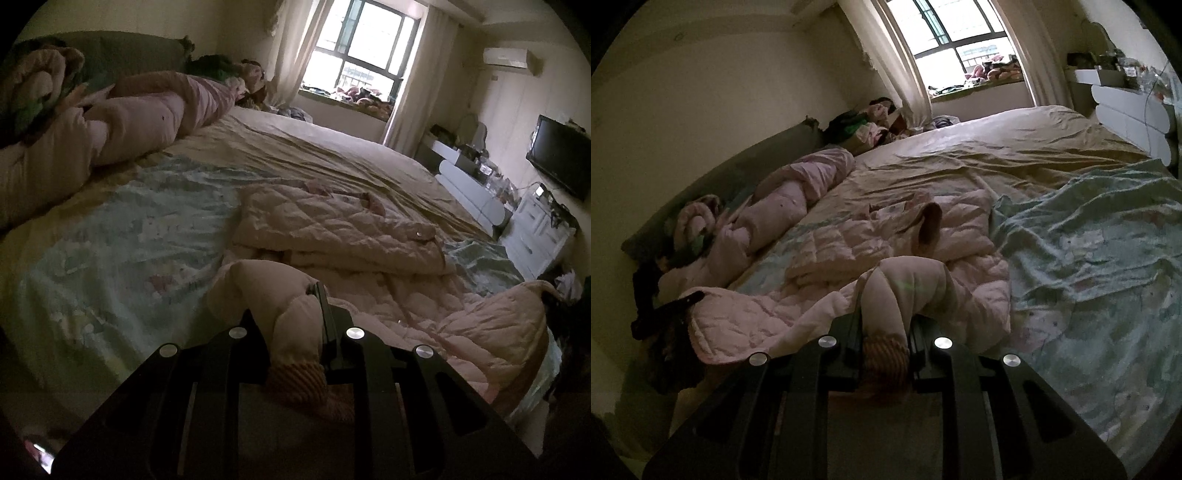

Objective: Fold large clothes

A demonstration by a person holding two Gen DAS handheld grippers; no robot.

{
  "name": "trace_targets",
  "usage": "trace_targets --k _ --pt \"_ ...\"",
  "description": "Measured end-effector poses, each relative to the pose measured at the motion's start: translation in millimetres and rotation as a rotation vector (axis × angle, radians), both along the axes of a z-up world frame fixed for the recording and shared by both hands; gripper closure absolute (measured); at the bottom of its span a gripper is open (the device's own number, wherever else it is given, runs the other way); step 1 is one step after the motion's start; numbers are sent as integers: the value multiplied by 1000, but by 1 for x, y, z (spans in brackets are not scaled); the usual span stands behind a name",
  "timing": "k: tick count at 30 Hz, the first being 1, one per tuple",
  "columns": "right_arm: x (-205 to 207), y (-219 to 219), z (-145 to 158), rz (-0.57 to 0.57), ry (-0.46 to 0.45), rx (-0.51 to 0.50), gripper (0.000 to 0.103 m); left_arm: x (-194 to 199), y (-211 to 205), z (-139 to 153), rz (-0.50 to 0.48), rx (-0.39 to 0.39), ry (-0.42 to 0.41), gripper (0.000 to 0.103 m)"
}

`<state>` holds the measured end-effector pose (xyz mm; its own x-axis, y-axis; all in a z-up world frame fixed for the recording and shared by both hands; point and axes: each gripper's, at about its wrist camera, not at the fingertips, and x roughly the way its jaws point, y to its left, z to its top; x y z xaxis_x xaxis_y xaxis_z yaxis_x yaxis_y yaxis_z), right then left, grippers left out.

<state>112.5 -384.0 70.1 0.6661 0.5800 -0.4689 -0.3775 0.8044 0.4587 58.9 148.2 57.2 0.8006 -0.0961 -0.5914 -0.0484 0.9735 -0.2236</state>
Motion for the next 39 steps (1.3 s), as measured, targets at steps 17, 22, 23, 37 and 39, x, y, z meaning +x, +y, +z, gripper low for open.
trace_targets --k 17,22,23,37,39 --pt "50 5 30 -57 -45 -7 86 26 8 15 16 3 -38 92" --pt "68 4 38 -82 -65 0 86 39 10 22 19 9 -49 92" --pt "72 5 40 -87 -69 -1 86 42 11 24 20 11 -52 92" --pt "134 5 59 -149 -91 11 86 91 19 44 26 44 -69 92" --pt "143 6 61 -153 -83 16 86 97 18 47 25 53 -73 92"
